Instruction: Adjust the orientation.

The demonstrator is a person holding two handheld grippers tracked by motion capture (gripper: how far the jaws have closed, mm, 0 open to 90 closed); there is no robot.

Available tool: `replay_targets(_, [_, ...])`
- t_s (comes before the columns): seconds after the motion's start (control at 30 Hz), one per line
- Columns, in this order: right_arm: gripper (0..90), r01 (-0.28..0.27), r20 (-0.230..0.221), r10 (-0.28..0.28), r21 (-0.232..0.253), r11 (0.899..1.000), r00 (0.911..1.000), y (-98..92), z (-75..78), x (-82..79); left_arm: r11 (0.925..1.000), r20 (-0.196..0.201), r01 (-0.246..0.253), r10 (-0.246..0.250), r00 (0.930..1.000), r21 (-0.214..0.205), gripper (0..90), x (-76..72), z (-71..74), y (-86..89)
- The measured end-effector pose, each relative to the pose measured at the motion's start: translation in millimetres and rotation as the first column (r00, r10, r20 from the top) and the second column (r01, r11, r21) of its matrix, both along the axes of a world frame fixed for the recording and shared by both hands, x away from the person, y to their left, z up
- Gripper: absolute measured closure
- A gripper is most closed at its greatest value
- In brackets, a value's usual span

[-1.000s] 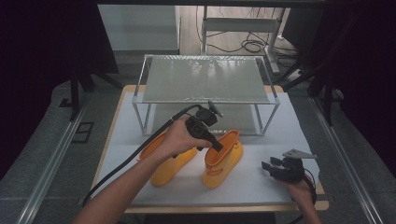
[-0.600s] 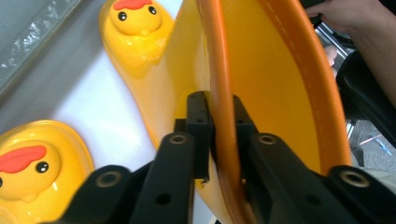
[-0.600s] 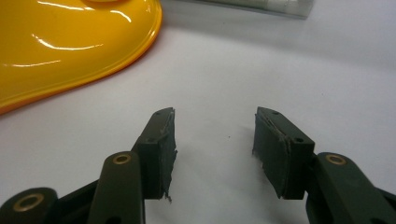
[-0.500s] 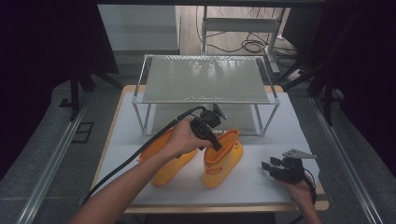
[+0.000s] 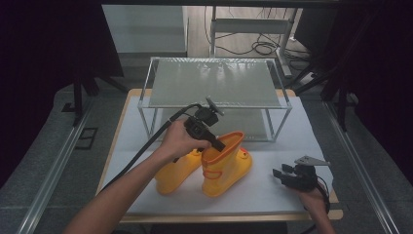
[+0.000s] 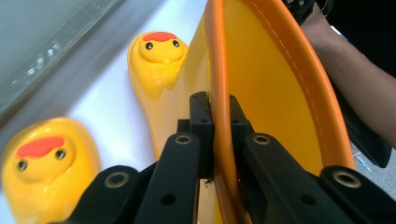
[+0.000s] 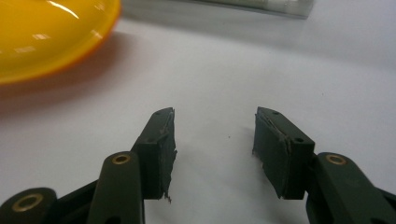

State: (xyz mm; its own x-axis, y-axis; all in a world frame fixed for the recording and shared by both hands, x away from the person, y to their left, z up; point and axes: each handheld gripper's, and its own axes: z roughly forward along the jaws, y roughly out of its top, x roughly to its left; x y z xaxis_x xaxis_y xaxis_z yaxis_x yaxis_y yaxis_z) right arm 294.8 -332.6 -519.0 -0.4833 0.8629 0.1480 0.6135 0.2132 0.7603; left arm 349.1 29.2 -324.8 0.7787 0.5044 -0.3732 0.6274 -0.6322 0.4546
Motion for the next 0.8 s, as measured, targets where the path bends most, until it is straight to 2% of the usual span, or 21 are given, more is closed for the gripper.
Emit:
replay_targets(0.23, [47.9, 0.000, 0.000, 0.000, -0.003, 1.000, 1.0000, 0.3, 0.0, 0.0, 0.9978, 0.034, -0.042, 0.040, 0.9986, 0.052, 86.9, -8.3, -10.2, 27.4])
replay_targets(0.3, [47.9, 0.000, 0.000, 0.000, -0.002, 1.000, 1.0000, 0.2, 0.0, 0.0, 0.9974, 0.028, -0.047, 0.046, 0.9986, 0.054, 86.9, -9.9, -14.5, 35.3])
replay_targets(0.4, [48.0, 0.000, 0.001, 0.000, 0.003, 1.000, 1.0000, -0.4, -0.1, 0.5, 0.9966, 0.039, -0.057, 0.055, 0.9977, 0.059, 86.9, -12.9, -17.6, 44.6])
replay_targets(0.57, [48.0, 0.001, -0.001, -0.001, 0.003, 1.000, 1.0000, -0.2, 0.0, 0.3, 0.9972, 0.039, -0.053, 0.051, 0.9979, 0.053, 86.9, -19.0, -18.3, 54.5])
replay_targets(0.73, [48.1, 0.002, 0.000, -0.002, 0.003, 1.000, 1.0000, -0.3, -0.1, 0.3, 0.9963, 0.040, -0.053, 0.050, 0.9979, 0.067, 86.8, -23.8, -22.8, 62.8])
replay_targets(0.8, [48.0, 0.002, 0.003, -0.002, 0.003, 1.000, 1.0000, 0.0, -0.3, 0.3, 0.9950, 0.071, -0.053, 0.047, 0.9963, 0.085, 86.8, -27.1, -23.2, 64.1])
